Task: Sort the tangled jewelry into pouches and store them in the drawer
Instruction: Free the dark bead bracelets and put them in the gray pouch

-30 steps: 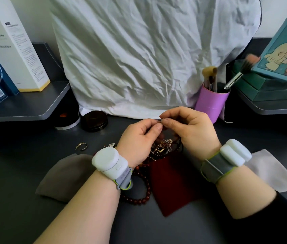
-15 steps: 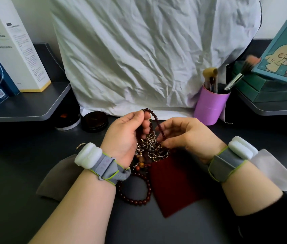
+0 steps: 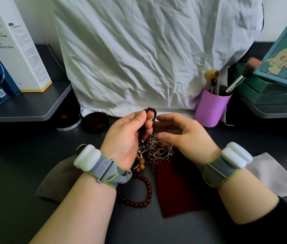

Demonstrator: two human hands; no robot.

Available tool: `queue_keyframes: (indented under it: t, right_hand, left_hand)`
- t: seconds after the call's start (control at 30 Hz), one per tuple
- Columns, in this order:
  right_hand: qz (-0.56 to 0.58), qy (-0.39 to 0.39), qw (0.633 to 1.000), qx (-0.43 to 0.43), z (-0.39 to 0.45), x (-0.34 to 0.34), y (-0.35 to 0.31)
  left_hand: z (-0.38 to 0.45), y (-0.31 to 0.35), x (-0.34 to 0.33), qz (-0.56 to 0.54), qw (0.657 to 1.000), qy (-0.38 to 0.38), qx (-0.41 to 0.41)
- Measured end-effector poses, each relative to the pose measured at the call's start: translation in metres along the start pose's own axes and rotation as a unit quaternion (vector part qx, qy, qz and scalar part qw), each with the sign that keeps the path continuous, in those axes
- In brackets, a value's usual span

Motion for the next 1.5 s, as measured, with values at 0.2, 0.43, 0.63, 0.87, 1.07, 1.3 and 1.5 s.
queue_keyframes:
  t: [0.2, 0.43, 0.63, 0.87, 1.07, 1.3, 1.5]
  right_hand:
    - [-0.028, -0.017, 0.999, -0.003, 0.000, -0.007, 0.001]
    - [0.080, 0.029, 0.996, -0.022, 0.001, -0.007, 0.002]
    - [0.241, 0.066, 0.968, -0.038, 0.000, -0.009, 0.000]
    - [0.127, 0.063, 0.989, 0.042, -0.001, -0.007, -0.002]
    - [-0.127, 0.037, 0.988, 0.076, -0.002, -0.009, -0.001]
    - [-0.172, -0.026, 0.975, 0.136, -0.006, -0.012, -0.013]
    - [-0.164, -0.011, 0.973, 0.164, -0.009, -0.006, -0.016]
  left_hand:
    - [-0.001, 0.000, -0.005, -0.035, 0.999, -0.025, 0.015]
    - [0.003, 0.004, 0.006, -0.191, 0.977, -0.010, 0.096]
    - [0.005, 0.003, 0.011, -0.274, 0.952, 0.005, 0.135]
    - [0.005, -0.001, 0.008, -0.247, 0.957, 0.006, 0.149]
    - [0.004, -0.004, 0.005, -0.165, 0.979, 0.007, 0.120]
    - [0.004, -0.008, 0.002, -0.073, 0.995, 0.036, 0.050]
    - [0.002, -0.013, 0.002, 0.093, 0.993, 0.067, 0.012]
Point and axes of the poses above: each hand's wrist, its own z-axis towards the middle knuckle, its own x-axis out of the back of the hand, y = z × x, the point moved 2 cm from there along z, towards the middle knuckle, and after that the axes turned 13 degrees about x, right-handed, at the moved point
